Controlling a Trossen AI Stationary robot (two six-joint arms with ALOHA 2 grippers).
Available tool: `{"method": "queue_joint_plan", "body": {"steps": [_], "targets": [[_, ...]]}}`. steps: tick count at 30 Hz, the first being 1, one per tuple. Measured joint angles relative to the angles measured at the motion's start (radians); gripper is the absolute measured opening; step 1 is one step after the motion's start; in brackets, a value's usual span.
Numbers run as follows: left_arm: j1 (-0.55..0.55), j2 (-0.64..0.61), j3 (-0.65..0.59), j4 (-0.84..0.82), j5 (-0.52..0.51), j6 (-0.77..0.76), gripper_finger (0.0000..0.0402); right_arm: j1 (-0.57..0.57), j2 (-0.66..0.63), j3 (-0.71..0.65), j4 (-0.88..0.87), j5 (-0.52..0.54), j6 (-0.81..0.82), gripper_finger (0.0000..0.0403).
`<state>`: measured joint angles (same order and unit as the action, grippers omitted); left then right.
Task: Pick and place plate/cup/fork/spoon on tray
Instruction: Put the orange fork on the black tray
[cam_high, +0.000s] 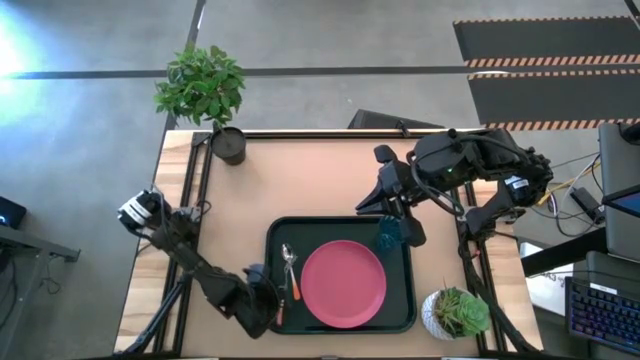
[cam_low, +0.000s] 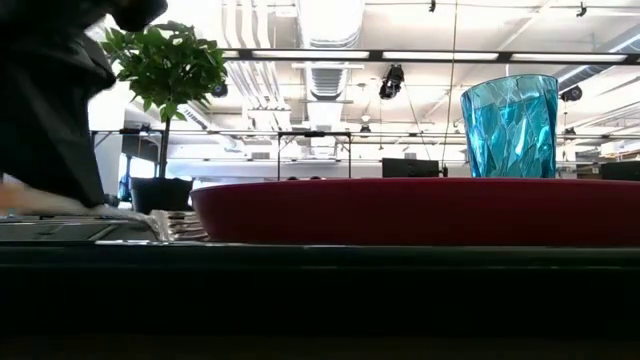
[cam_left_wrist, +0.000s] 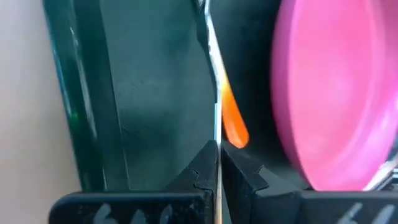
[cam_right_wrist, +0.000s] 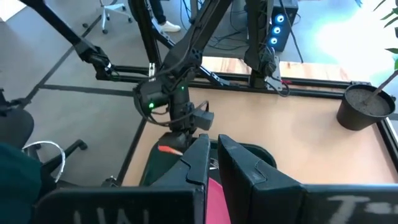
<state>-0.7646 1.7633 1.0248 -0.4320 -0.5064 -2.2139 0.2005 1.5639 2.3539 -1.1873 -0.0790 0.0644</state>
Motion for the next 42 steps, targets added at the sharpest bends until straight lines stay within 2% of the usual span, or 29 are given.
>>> {"method": "queue_joint_plan", "body": {"steps": [8, 17, 24, 32, 42], "targets": [[0.031, 0.072, -0.008, 0.022, -0.008, 0.002, 0.0000, 0.000, 0.000, -0.001, 0.000, 0.000, 0.025, 0.0022], [0.044, 0.080, -0.033, 0.030, -0.009, 0.001, 0.0000, 0.000, 0.000, -0.001, -0.005, -0.001, 0.051, 0.0022], [0.065, 0.081, -0.105, 0.073, -0.021, -0.006, 0.0000, 0.000, 0.000, -0.001, -0.005, -0.003, 0.049, 0.0022], [0.099, 0.081, -0.143, 0.098, -0.085, -0.005, 0.0000, 0.000, 0.000, -0.002, -0.006, -0.003, 0.057, 0.0022], [0.104, -0.005, -0.142, 0.064, -0.066, 0.078, 0.0000, 0.000, 0.000, -0.002, -0.020, -0.003, 0.069, 0.0022]]}}
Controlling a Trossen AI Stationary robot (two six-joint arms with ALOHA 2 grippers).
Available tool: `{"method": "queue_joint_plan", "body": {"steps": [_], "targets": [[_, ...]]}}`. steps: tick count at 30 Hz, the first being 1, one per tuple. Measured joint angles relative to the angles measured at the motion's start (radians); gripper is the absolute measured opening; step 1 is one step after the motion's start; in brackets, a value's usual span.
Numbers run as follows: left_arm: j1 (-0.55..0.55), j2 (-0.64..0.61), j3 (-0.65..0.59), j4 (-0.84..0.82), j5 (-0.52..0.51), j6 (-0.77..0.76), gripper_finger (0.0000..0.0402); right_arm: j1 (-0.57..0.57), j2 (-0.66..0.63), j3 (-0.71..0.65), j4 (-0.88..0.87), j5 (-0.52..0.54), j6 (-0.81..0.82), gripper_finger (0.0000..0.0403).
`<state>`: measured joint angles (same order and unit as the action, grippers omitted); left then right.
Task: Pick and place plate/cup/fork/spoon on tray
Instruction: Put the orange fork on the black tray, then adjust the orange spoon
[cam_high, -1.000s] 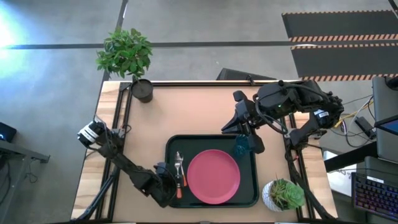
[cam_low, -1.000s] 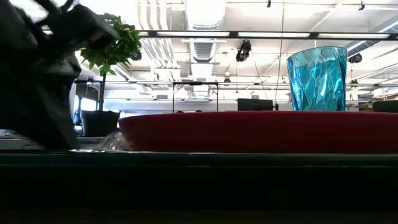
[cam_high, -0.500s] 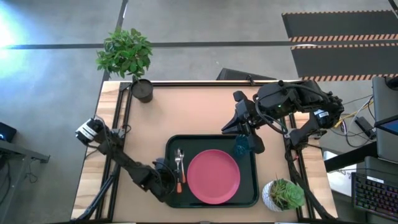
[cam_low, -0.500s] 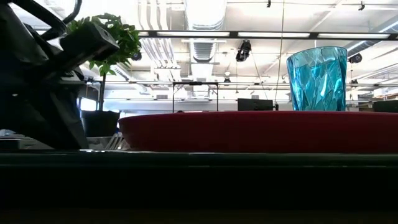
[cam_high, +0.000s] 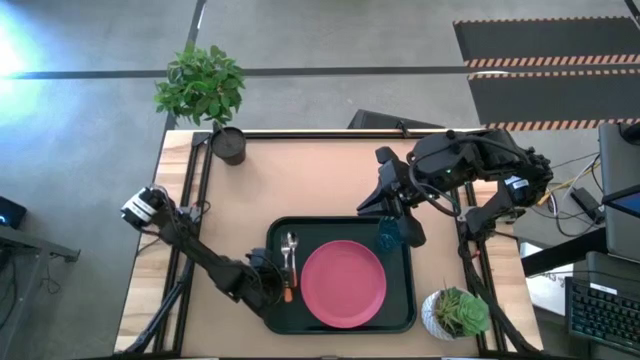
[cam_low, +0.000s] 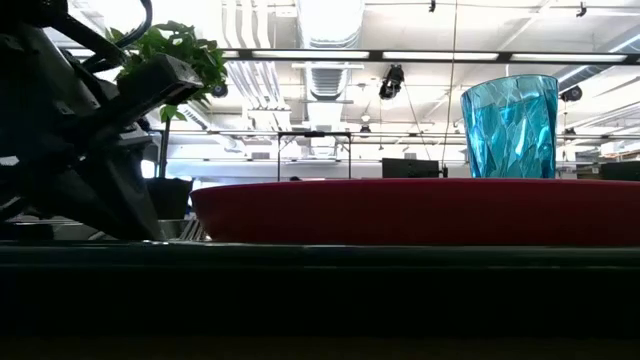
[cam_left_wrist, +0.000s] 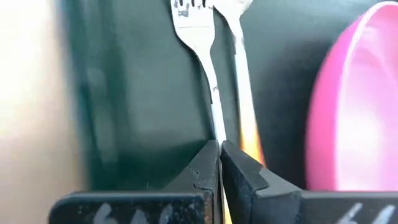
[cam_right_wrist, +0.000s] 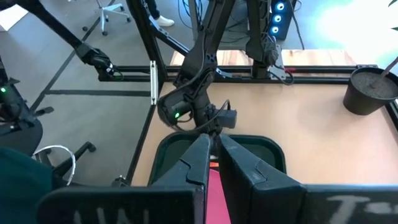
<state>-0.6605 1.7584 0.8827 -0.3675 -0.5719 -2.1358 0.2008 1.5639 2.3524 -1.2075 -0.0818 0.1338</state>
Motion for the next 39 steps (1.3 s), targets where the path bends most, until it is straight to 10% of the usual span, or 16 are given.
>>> {"method": "queue_joint_plan", "body": {"steps": [9, 22, 39], "targets": [[0.000, -0.116, 0.050, -0.297, 0.007, 0.034, 0.0000, 0.000, 0.000, 0.000, -0.013, 0.003, -0.002, 0.0022], [0.136, -0.137, 0.047, -0.293, -0.130, 0.243, 0.0000, 0.000, 0.009, -0.001, -0.011, 0.003, -0.031, 0.0022], [0.514, -0.177, 0.052, -0.103, 0.193, 0.993, 0.0000, 0.000, 0.027, -0.002, -0.011, 0.003, -0.003, 0.0022]]}}
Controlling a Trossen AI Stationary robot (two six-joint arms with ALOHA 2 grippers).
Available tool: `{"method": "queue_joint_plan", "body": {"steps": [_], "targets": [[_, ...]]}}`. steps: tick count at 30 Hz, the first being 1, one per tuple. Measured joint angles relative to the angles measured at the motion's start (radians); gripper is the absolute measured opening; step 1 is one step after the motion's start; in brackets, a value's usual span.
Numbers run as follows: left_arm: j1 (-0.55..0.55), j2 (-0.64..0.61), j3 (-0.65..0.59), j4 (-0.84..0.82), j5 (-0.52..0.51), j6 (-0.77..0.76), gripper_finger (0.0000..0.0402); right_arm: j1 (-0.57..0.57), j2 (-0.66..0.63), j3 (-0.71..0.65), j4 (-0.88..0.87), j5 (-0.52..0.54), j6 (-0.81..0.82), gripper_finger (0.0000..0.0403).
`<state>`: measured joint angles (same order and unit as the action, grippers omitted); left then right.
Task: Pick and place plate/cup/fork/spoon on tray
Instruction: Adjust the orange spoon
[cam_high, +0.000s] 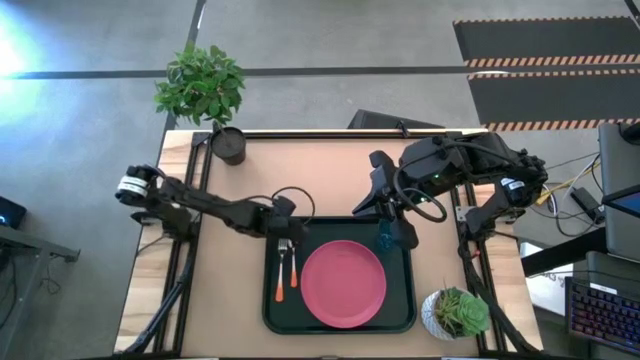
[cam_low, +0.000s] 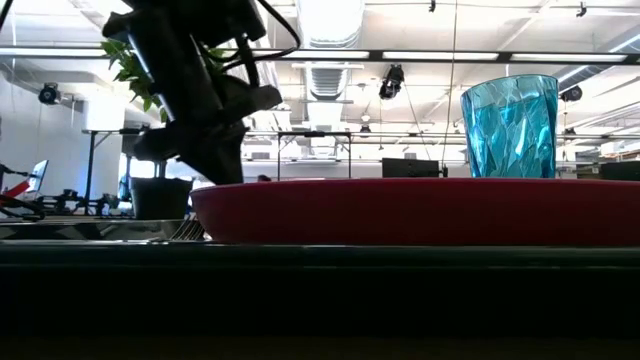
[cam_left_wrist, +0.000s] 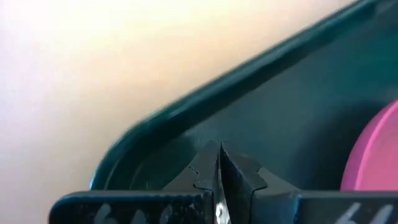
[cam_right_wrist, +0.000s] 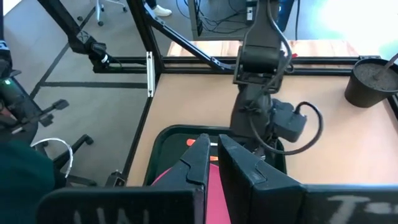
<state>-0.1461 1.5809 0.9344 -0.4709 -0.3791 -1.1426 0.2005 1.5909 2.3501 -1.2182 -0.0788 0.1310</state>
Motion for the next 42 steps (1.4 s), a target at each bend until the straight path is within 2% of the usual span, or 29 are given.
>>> {"method": "queue_joint_plan", "body": {"steps": [23, 31, 42], "targets": [[0.044, 0.010, -0.022, -0.006, 0.012, 0.080, 0.0000, 0.000, 0.000, 0.000, 0.004, -0.001, 0.008, 0.0022], [0.044, 0.010, -0.060, -0.008, 0.055, 0.076, 0.0000, 0.000, 0.000, 0.000, 0.005, -0.001, 0.016, 0.0022], [0.041, 0.020, -0.058, 0.075, 0.057, 0.077, 0.0000, 0.000, 0.000, 0.000, 0.027, 0.000, 0.018, 0.0022]]}}
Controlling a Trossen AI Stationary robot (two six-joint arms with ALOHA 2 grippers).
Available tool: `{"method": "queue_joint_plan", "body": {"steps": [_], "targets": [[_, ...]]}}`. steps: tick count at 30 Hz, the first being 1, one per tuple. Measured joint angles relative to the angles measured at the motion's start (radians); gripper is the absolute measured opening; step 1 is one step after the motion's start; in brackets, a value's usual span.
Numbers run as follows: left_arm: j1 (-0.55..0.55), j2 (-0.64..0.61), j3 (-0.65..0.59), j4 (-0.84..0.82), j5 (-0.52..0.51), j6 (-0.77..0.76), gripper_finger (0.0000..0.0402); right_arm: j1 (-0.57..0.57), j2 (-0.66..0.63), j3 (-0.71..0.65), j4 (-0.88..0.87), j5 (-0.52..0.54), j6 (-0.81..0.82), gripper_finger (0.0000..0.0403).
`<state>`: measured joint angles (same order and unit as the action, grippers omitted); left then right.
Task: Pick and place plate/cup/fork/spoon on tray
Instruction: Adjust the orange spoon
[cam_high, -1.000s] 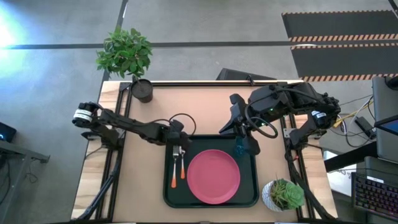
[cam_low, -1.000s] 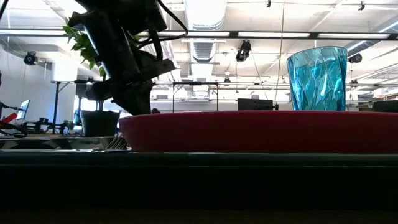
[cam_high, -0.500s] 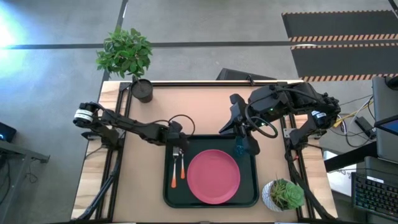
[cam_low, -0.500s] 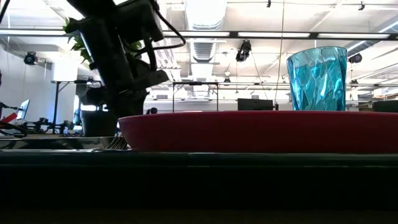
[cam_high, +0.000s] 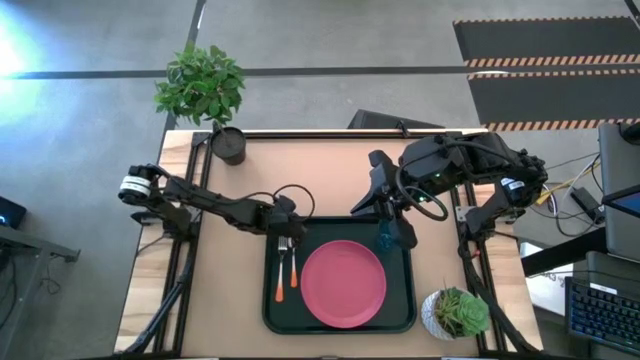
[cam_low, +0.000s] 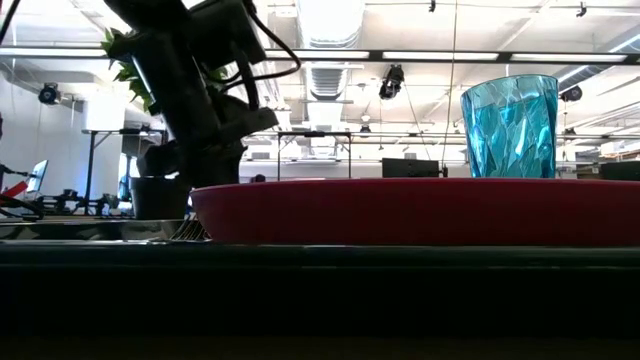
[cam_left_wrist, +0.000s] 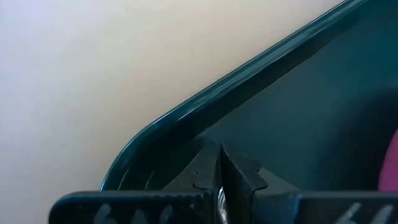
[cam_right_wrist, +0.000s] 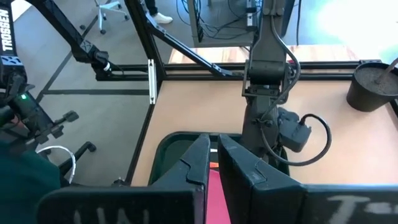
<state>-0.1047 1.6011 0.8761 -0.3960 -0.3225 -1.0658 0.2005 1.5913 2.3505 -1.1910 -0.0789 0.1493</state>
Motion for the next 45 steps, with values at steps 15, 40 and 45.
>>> {"method": "queue_joint_plan", "body": {"steps": [15, 40, 45], "targets": [[-0.024, 0.051, 0.003, 0.019, 0.056, -0.002, 0.0000, 0.000, 0.000, 0.000, -0.001, 0.000, 0.009, 0.0022], [-0.080, 0.051, 0.032, 0.015, 0.045, -0.050, 0.0000, 0.000, 0.000, 0.000, -0.006, 0.000, 0.008, 0.0022], [-0.079, 0.051, 0.060, 0.019, -0.006, -0.027, 0.0000, 0.000, 0.000, 0.000, -0.006, 0.000, 0.008, 0.0022]]}}
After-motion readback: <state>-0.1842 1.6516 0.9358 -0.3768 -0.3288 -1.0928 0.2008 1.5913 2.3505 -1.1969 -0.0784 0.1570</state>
